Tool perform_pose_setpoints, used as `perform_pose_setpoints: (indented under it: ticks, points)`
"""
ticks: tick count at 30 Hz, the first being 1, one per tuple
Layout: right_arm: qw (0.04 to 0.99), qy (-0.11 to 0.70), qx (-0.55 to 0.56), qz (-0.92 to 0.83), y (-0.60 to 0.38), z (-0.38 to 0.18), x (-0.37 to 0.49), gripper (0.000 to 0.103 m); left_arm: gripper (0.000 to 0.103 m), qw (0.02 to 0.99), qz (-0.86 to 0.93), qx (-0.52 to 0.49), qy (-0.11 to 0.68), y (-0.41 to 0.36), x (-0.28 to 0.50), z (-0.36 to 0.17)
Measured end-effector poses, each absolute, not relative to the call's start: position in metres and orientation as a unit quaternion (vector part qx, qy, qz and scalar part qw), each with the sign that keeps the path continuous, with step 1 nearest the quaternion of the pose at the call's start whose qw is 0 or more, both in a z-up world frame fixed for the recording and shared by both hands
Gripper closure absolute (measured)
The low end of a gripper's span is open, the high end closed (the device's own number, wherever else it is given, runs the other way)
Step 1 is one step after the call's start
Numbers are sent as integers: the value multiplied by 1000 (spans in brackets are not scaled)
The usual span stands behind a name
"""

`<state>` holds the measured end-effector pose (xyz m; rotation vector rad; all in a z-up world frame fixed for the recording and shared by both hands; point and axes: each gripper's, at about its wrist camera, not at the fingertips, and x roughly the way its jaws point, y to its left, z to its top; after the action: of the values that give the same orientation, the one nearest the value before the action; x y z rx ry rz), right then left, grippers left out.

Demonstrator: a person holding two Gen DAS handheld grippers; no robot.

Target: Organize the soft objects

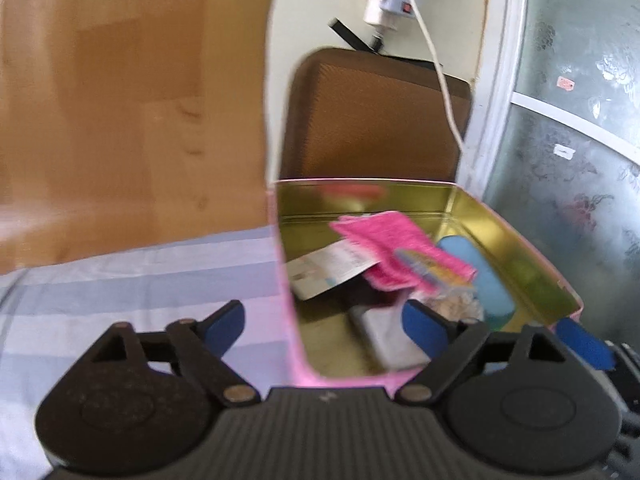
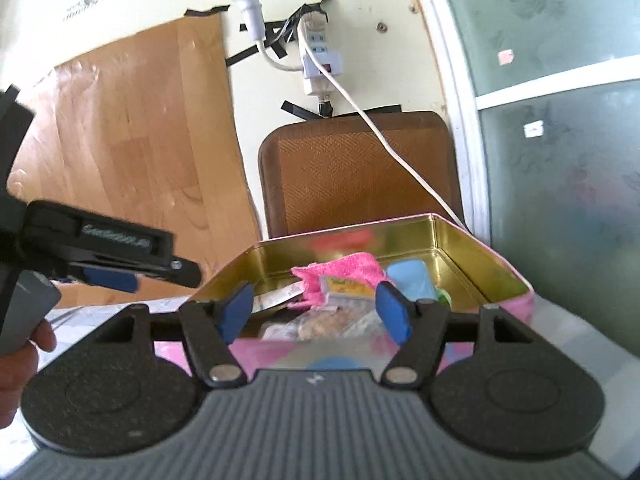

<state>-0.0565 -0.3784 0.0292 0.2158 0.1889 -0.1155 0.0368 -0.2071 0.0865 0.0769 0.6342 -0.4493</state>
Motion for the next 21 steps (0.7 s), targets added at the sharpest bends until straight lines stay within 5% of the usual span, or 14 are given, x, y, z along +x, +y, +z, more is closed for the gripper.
perform_pose_setpoints:
  ticks: [7,16,21]
  points:
    - [985,95,132,-53,-359,36,-83,33,1,936,-192,46,291,-162,-9,92]
    - [984,93,152,-23,-334,59,-112,32,0,944,-177,75,266,-139,-59,101]
    - [985,88,148,-19,-323,67,-124,23,0,944,-174,69,271,-129,-73,99]
